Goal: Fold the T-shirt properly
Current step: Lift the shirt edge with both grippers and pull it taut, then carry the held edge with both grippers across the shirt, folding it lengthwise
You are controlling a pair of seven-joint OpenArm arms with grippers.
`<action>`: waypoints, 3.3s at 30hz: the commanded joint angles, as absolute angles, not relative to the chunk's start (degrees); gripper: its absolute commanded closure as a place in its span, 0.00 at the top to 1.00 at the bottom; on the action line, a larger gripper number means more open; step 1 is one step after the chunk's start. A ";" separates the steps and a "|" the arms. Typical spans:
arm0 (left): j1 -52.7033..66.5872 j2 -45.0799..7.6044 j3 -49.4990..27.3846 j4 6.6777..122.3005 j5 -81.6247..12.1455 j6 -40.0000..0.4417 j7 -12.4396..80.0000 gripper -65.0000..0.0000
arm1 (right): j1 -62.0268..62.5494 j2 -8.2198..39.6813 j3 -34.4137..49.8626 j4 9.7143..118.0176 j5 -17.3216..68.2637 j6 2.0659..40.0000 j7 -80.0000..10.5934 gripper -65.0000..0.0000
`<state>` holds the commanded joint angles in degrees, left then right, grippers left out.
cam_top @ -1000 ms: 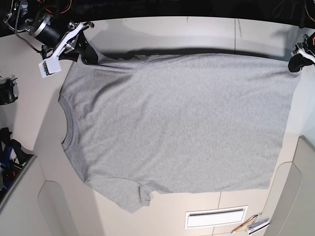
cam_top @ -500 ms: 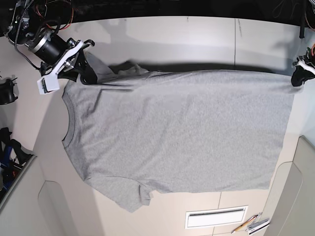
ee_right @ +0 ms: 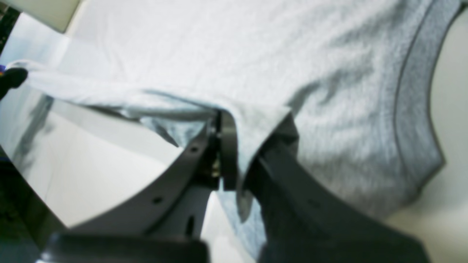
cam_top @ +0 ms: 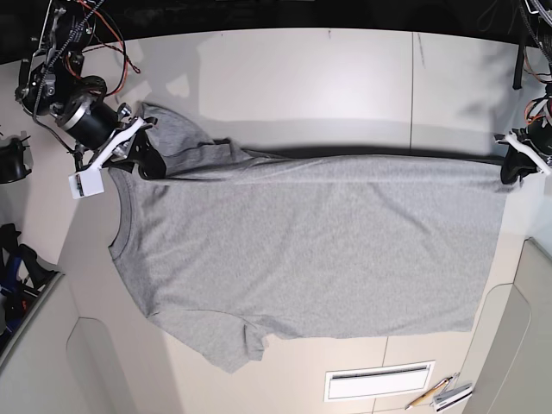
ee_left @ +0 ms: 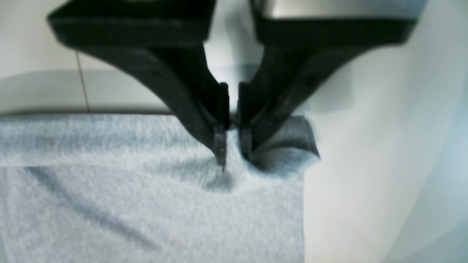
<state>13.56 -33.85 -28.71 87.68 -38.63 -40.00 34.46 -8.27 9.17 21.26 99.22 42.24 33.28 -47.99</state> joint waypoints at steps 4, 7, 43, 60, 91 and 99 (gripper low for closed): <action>10.41 -33.78 -23.31 84.97 -37.19 -40.00 33.41 0.00 | -5.10 9.17 21.26 93.08 42.28 33.28 -47.99 0.00; 6.79 -33.80 -19.88 80.05 -32.80 -39.03 29.82 0.00 | -3.40 9.17 21.26 90.19 42.41 33.28 -48.01 0.00; 3.18 -33.45 -31.48 71.22 -43.75 -34.46 41.43 0.73 | -13.98 10.26 36.84 93.08 45.17 32.80 -52.16 0.70; -3.22 -32.38 -31.46 60.42 -38.54 -27.66 38.74 0.73 | -12.10 8.40 26.00 87.18 45.41 32.86 -47.83 0.70; -4.60 -32.93 -21.45 59.00 -41.30 -40.00 48.21 0.00 | -10.04 8.93 28.12 87.48 45.60 33.76 -51.44 0.00; -3.66 -33.36 -21.45 60.40 -51.79 -40.00 59.11 0.00 | -10.22 14.09 30.00 87.46 50.68 34.30 -56.53 0.00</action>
